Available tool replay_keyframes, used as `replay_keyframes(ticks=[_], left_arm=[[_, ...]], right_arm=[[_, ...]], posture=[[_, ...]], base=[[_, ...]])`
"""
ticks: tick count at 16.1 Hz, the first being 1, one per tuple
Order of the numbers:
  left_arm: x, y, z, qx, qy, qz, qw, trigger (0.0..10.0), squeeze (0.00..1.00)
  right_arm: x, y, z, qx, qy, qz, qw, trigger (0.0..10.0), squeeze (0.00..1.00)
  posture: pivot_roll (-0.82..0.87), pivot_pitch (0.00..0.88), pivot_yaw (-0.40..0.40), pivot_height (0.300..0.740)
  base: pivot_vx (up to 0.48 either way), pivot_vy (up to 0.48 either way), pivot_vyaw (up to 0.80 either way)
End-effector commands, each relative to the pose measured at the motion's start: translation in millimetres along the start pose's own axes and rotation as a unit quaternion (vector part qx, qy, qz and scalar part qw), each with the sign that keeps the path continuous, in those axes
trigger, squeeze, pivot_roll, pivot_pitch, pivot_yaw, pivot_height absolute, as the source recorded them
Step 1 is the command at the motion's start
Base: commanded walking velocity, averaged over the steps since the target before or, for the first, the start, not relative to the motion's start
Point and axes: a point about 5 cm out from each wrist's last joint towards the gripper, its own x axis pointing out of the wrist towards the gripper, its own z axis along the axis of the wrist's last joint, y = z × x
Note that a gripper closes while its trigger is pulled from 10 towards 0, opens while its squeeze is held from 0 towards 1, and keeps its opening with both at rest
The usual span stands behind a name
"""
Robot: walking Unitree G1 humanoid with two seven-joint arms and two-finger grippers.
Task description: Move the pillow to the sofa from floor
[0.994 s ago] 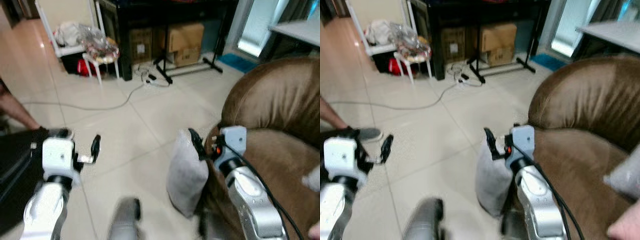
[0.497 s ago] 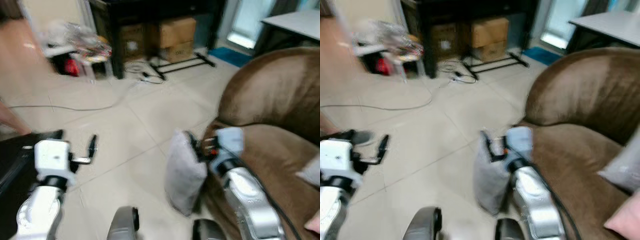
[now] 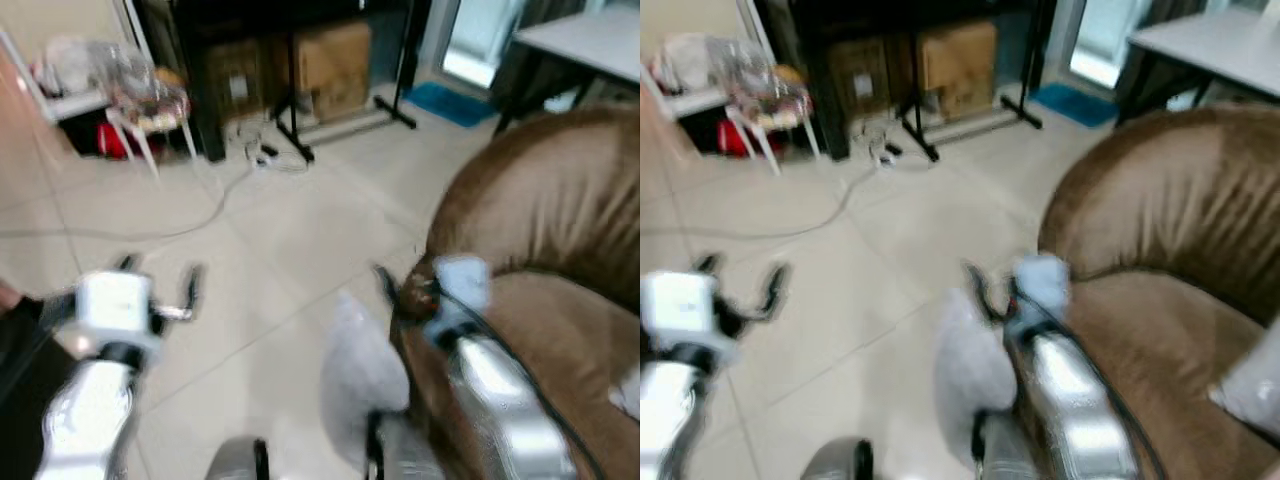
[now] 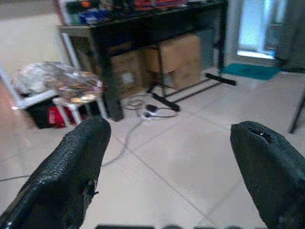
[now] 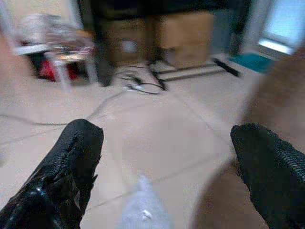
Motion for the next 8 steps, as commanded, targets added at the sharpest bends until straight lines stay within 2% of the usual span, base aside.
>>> replay_keyframes(ticks=[1,8], left_arm=[[-4.5,7.6,-2.7,0.013,0.012,0.010,1.000,10.0,0.00],[-3.6,6.3,-4.2,0.021,0.018,0.005,1.000,10.0,0.00]], right_arm=[[2.3,8.0,2.7,0.012,-0.006,0.013,1.000,10.0,0.00],[1.8,7.7,-1.7,0.008,0.004,0.015,1.000,10.0,0.00]], posture=[[-0.01,0.000,0.019,0.605],[-0.01,0.000,0.020,0.535]], base=[[0.000,0.000,0.00],[0.000,0.000,0.00]])
